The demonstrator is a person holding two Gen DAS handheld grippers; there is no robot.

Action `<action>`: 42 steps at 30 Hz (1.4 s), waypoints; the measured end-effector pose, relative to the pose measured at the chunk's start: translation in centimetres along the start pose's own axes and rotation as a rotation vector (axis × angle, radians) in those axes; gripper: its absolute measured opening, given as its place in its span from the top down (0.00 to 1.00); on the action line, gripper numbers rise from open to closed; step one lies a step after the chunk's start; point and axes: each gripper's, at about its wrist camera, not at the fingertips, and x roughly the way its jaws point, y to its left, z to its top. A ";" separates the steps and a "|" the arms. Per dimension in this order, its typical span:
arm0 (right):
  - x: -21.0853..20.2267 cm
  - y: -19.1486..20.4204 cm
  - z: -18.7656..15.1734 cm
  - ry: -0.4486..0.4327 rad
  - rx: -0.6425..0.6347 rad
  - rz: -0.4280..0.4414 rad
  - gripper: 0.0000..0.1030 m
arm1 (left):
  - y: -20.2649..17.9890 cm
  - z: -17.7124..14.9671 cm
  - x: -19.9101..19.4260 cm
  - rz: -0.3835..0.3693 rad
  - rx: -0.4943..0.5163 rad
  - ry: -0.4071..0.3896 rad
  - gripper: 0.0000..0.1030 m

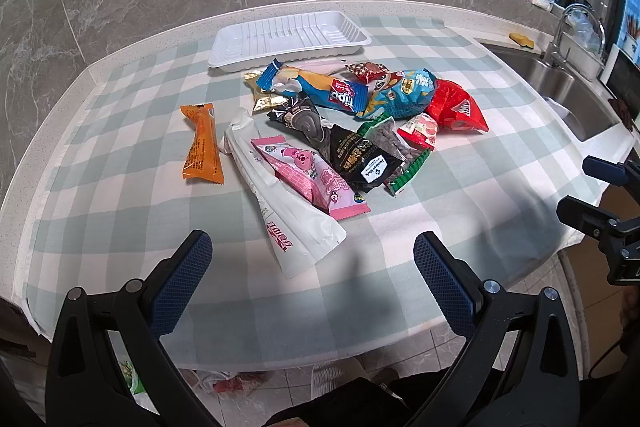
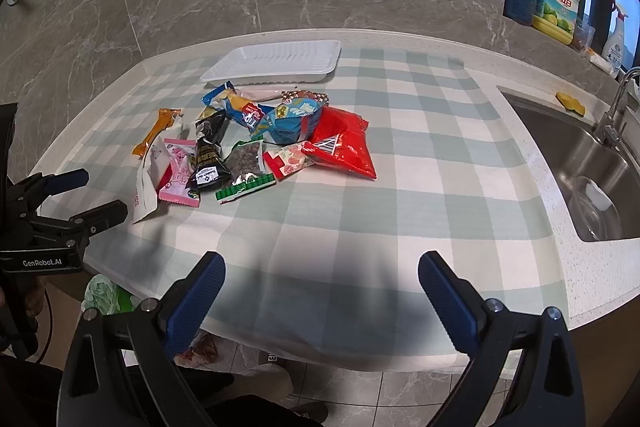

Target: Organize snacks

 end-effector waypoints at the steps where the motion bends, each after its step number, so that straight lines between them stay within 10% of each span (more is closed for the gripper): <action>1: 0.0 0.0 0.0 0.000 -0.001 0.000 0.04 | 0.0 0.1 0.0 0.001 0.000 -0.001 0.01; 42: 5.4 0.4 4.8 0.039 0.006 0.045 0.04 | 4.3 3.8 5.2 -0.032 -0.124 0.080 0.01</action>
